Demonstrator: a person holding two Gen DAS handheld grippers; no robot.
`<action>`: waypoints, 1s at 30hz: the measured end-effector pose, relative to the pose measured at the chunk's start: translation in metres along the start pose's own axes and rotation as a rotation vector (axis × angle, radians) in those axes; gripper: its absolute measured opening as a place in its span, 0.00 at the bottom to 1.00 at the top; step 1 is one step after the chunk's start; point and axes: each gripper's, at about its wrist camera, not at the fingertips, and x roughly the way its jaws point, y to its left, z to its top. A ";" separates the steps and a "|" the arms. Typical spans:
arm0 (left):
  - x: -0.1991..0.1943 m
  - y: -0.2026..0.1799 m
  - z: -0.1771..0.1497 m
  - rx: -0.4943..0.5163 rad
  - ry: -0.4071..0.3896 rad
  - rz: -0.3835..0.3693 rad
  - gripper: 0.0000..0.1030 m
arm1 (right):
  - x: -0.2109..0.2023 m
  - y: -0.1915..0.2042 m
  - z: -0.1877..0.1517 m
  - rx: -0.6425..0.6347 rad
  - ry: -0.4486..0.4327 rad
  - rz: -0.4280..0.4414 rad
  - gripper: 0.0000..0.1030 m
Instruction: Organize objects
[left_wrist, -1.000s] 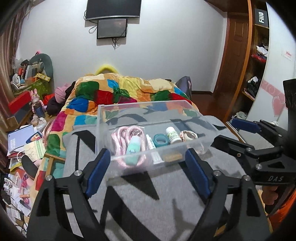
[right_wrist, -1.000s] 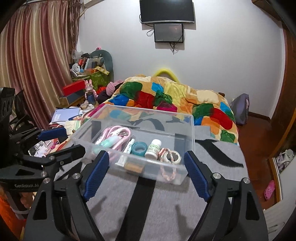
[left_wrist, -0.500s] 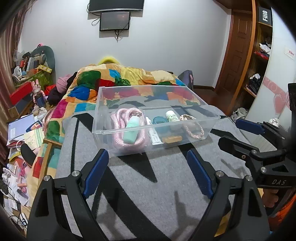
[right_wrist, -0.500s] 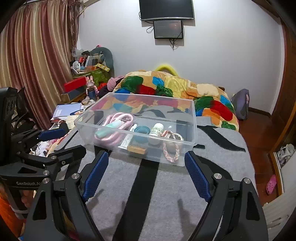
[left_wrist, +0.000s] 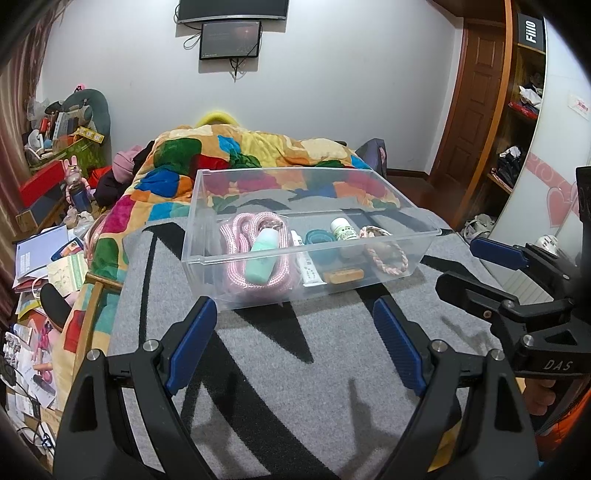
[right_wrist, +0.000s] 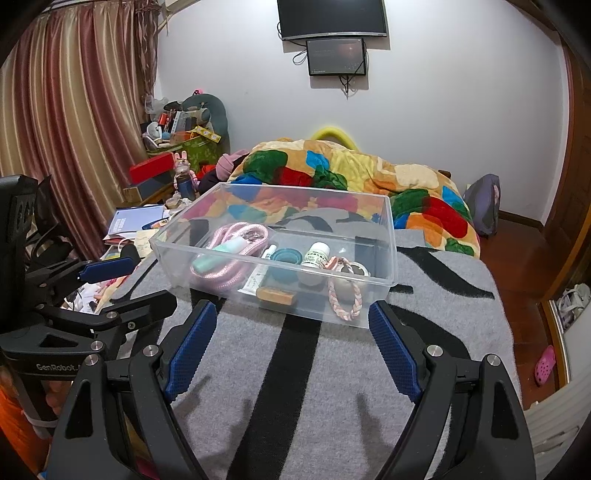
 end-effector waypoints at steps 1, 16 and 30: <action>0.000 0.000 0.000 0.000 0.000 0.000 0.85 | 0.000 0.000 0.000 -0.001 0.000 0.000 0.80; 0.000 -0.002 0.001 0.006 -0.001 0.003 0.85 | -0.001 0.004 0.000 -0.004 0.001 0.008 0.80; -0.004 -0.003 0.001 0.010 -0.004 -0.001 0.85 | -0.001 0.005 0.000 -0.004 0.003 0.010 0.80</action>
